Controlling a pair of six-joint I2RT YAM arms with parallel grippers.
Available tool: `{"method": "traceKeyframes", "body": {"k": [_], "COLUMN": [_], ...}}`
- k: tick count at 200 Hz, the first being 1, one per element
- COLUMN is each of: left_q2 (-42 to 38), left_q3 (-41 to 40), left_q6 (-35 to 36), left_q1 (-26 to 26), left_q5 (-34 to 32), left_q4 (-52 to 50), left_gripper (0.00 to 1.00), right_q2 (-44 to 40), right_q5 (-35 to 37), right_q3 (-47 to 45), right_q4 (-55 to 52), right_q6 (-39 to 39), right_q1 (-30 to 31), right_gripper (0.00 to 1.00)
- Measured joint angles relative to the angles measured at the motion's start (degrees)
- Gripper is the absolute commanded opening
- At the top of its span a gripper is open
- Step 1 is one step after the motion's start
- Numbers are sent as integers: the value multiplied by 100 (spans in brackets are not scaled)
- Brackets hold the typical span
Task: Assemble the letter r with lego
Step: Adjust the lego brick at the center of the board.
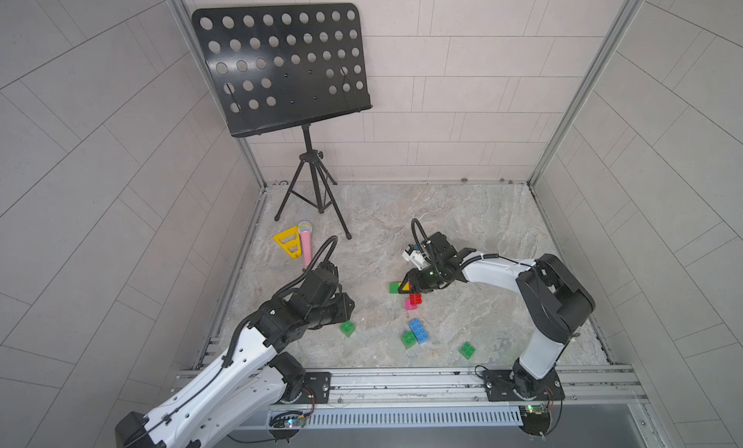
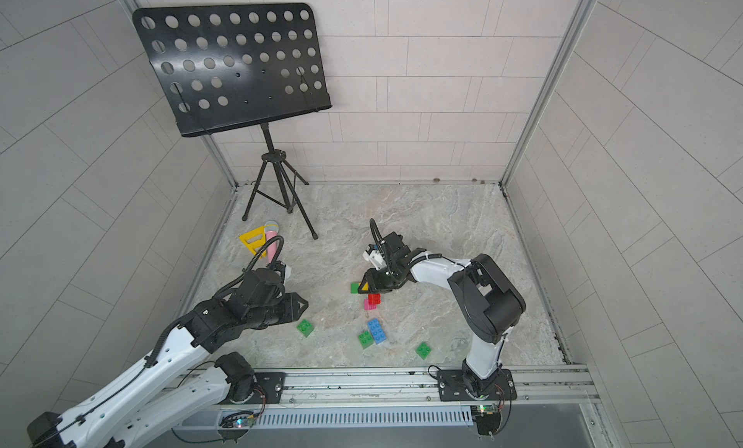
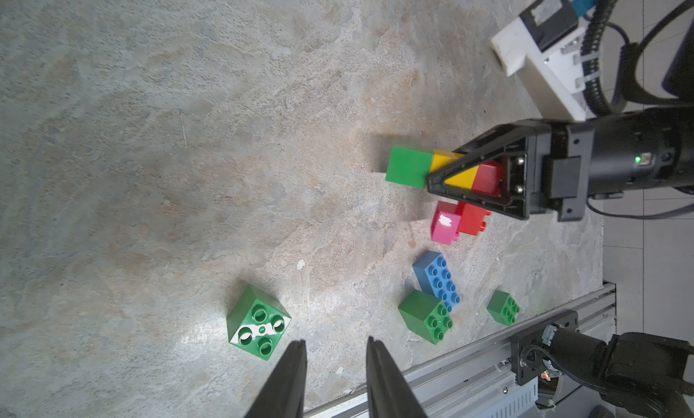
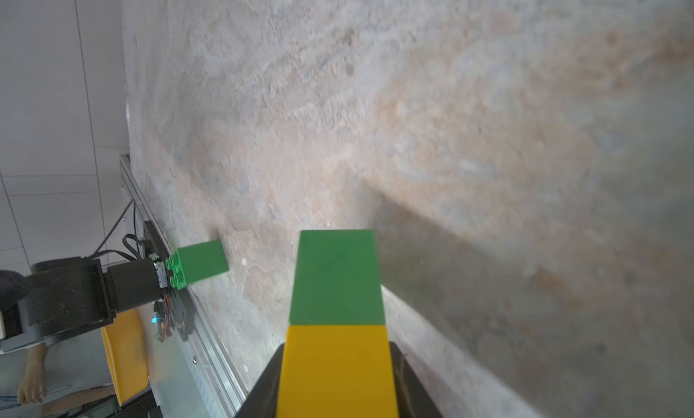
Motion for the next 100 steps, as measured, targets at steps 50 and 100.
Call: {"method": "traceKeyframes", "body": {"k": [50,100], "left_q2": [-55,-7], "left_q3": [0,4], "left_q6": [2,24], "left_q1": [0,13], "left_q5": [-7,-57], "left_q4": [-7,-79], "left_gripper": [33,34], "right_q2": [1165,1445], "right_q5": [-610,-160], "right_q3": [1161,2085], "right_q4": [271,-597], "right_q6": [376,111], "right_q1": [-317,-693], "right_gripper": [72,73]}}
